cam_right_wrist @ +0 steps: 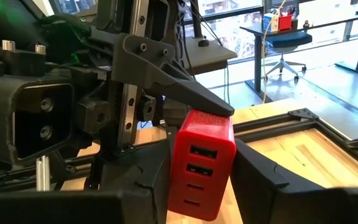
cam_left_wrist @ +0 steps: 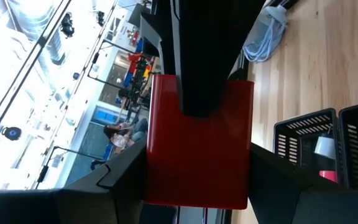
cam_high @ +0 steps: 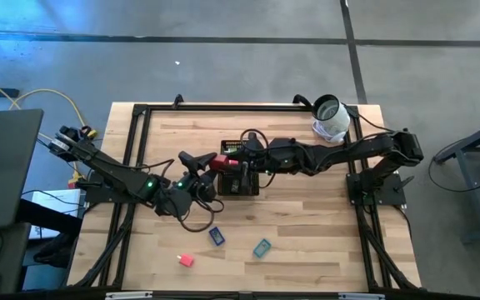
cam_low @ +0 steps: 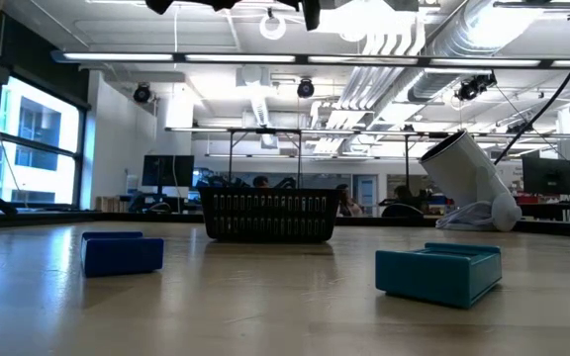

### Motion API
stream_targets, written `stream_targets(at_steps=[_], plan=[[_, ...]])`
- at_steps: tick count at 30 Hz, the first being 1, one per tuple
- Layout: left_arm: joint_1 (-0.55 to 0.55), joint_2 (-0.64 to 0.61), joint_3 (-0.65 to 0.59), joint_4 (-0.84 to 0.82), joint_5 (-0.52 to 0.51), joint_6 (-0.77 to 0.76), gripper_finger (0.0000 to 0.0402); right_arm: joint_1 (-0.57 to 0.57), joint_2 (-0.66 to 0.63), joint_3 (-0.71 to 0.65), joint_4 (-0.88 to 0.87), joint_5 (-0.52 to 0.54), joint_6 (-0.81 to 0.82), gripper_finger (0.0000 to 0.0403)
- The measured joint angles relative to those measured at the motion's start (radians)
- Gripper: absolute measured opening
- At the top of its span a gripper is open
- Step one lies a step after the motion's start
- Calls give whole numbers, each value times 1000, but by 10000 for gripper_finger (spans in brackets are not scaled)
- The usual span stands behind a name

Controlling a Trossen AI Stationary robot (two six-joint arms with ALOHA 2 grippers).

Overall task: Pick & Place Office items
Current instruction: Put the red charger adapter into the top black bin

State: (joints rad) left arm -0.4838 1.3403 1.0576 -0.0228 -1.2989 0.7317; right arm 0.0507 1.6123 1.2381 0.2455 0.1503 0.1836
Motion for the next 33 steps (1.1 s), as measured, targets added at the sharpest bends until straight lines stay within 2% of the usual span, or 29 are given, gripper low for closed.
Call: stream_targets(at_steps=[9, 20, 26, 33], plan=[[-3, 2, 0, 84, -61, 0, 223, -6, 0, 1, 9, 1, 3, 125], [-21, 0, 1, 177, -62, -42, 300, -10, -1, 0, -7, 14, -40, 110], [-42, -3, 5, 193, -22, -59, 304, -29, 4, -5, -29, 11, -35, 110], [-102, -3, 4, 192, -45, -55, 305, -49, 5, -5, -70, 26, -33, 109]])
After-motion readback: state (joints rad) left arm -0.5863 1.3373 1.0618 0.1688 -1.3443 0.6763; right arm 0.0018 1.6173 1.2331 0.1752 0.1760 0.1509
